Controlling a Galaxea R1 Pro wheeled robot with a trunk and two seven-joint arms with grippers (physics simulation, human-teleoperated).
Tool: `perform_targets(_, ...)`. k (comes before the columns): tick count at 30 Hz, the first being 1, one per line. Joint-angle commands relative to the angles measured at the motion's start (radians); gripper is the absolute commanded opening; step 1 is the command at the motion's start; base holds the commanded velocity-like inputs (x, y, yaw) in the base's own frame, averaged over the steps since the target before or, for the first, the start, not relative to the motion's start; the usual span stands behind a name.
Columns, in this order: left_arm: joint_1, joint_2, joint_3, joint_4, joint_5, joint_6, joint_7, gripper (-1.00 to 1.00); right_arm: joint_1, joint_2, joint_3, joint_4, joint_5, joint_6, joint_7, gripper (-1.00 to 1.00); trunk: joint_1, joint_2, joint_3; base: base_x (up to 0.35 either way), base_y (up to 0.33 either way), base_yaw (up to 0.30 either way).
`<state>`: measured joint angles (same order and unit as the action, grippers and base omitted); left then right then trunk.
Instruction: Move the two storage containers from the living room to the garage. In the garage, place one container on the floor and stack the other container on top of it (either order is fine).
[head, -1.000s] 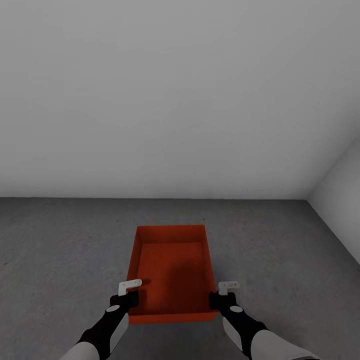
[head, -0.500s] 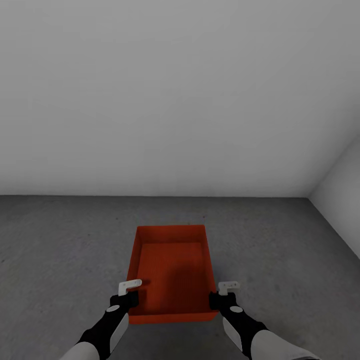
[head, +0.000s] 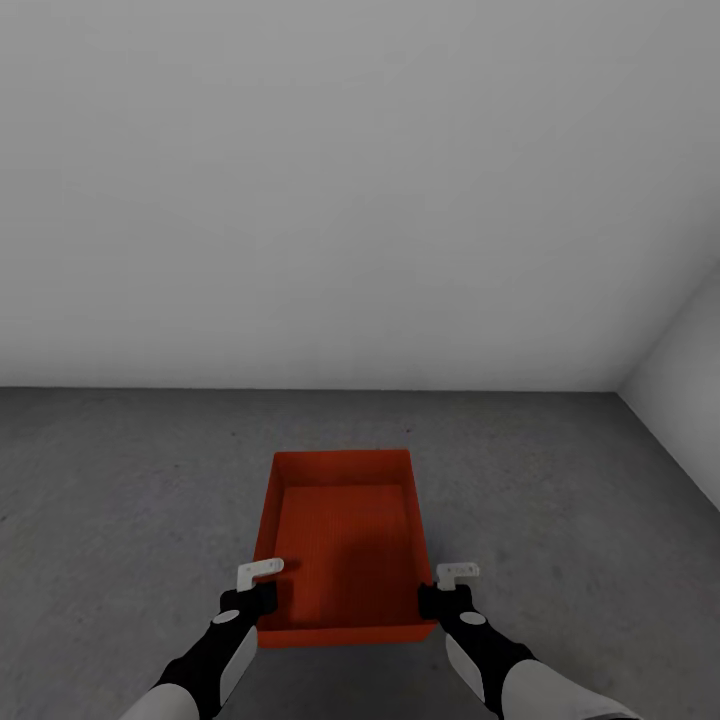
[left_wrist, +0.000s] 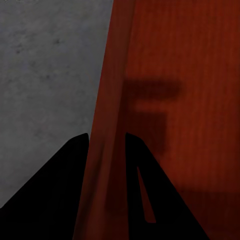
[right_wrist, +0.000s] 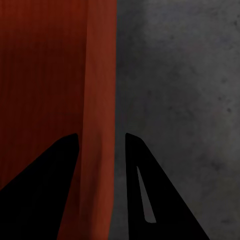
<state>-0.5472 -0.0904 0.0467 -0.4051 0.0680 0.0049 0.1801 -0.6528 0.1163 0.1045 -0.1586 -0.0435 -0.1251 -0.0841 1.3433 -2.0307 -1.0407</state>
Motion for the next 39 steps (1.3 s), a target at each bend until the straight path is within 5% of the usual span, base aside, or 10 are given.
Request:
perform_targets(1,0.0,0.0,0.001,-0.051,0.001,0.001,0.003,-1.0,-0.001,-0.005,-0.006,0.005,-0.011,-0.004,-0.022,-1.0,0.0,0.0,-0.001,0.0,0.0,0.0)
perform_targets(7,0.0,0.0,0.001,-0.051,0.001,0.001,0.003,-1.0,0.0,-0.006,-0.006,0.005,-0.012,-0.004,-0.022,-1.0,0.0,0.0,-0.001,0.0,0.0,0.0)
perform_targets(39,0.0,0.0,0.001,-0.052,0.001,0.003,0.003,-1.0,0.0,-0.007,-0.006,0.005,-0.012,-0.004,-0.025,-1.0,0.123,-0.224,-0.101,0.0,0.0,0.0)
